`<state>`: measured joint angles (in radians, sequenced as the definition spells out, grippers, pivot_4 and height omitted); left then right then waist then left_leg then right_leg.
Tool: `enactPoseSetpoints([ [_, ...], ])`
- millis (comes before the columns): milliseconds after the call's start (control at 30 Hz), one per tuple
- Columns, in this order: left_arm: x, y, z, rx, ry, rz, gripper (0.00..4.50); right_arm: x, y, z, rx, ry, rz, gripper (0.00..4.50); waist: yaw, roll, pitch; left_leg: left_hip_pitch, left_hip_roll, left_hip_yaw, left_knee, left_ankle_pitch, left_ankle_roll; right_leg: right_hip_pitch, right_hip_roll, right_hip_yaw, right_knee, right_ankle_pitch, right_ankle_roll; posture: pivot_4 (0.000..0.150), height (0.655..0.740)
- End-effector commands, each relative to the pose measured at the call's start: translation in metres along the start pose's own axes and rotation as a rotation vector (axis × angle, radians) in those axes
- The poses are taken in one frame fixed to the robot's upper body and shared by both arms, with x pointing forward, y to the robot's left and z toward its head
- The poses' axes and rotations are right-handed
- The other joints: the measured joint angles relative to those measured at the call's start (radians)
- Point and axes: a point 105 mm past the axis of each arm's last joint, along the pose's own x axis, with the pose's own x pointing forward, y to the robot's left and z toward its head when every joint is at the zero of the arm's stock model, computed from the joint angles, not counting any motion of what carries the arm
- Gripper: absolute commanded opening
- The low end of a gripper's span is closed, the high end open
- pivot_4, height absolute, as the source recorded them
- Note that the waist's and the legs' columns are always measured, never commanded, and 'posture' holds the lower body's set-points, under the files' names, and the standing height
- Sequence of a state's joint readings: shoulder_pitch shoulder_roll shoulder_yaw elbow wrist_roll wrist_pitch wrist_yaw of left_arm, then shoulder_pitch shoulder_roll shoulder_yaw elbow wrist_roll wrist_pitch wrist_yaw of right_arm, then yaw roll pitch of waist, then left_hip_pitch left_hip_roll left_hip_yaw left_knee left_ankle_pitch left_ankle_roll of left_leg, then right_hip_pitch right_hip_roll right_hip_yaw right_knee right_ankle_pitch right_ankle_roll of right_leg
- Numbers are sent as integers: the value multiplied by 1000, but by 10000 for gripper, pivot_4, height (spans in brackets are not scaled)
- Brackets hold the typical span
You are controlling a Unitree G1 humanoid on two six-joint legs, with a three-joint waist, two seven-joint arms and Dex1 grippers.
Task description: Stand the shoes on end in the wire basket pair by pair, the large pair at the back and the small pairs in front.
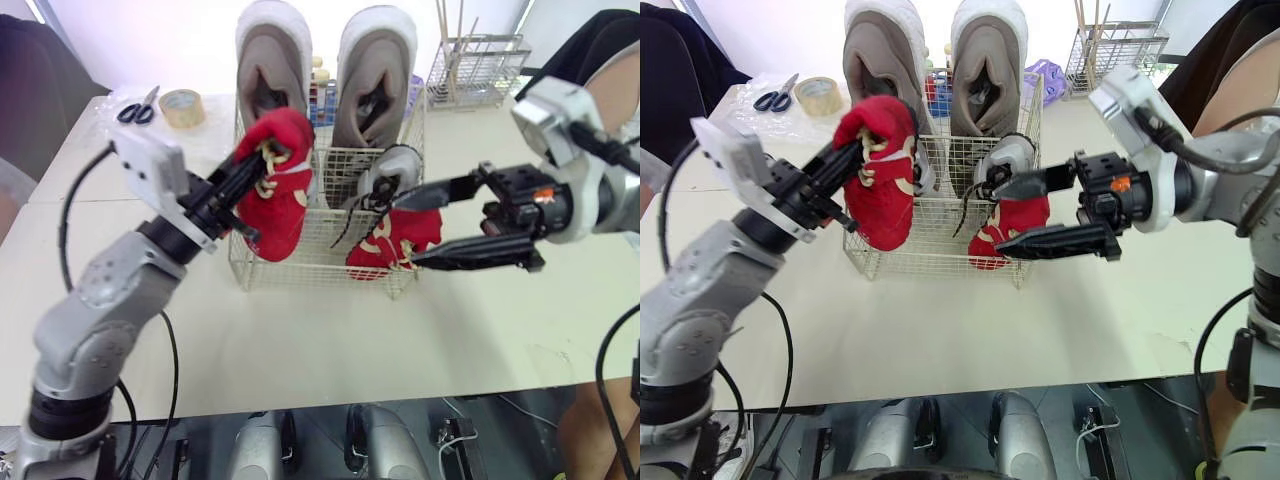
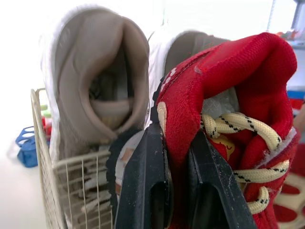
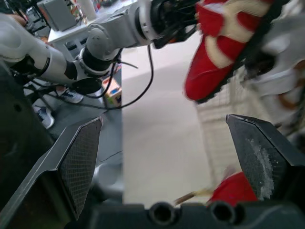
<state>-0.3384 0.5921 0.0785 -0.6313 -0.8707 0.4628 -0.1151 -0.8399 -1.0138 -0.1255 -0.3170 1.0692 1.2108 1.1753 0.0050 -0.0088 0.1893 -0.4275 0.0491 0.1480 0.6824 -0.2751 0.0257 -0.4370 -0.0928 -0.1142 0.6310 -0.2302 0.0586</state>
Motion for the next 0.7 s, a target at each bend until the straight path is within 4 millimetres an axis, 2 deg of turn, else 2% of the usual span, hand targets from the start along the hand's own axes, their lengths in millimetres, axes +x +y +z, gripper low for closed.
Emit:
enactPoseSetpoints([
  [33,0,0,-4,71,-36,27,247,-5,11,2,5,17,-6,45000,5,0,0,0,0,0,0,0,0,0,0,0,0,0,0,1500,7400],
  [300,-11,-3,-37,167,-19,135,247,3,29,-26,117,101,29,45000,8,0,-2,1,0,-1,1,-4,6,2,-4,0,-1,0,0,1500,7400],
  [433,-6,-1,-30,225,-84,196,247,7,31,-27,136,71,40,45000,11,0,-2,2,0,-1,1,-4,8,3,-4,0,-1,0,0,1500,7400],
  [567,-1,4,-12,259,-139,227,247,10,34,-32,167,73,51,45000,10,-1,-2,1,0,-3,2,-4,8,4,-4,-1,-1,0,0,1500,7400],
  [700,-2,-2,-14,262,-126,216,247,14,38,-40,199,77,62,45000,10,-1,-2,1,0,-3,2,-4,8,4,-4,-1,0,0,0,1500,7400],
])
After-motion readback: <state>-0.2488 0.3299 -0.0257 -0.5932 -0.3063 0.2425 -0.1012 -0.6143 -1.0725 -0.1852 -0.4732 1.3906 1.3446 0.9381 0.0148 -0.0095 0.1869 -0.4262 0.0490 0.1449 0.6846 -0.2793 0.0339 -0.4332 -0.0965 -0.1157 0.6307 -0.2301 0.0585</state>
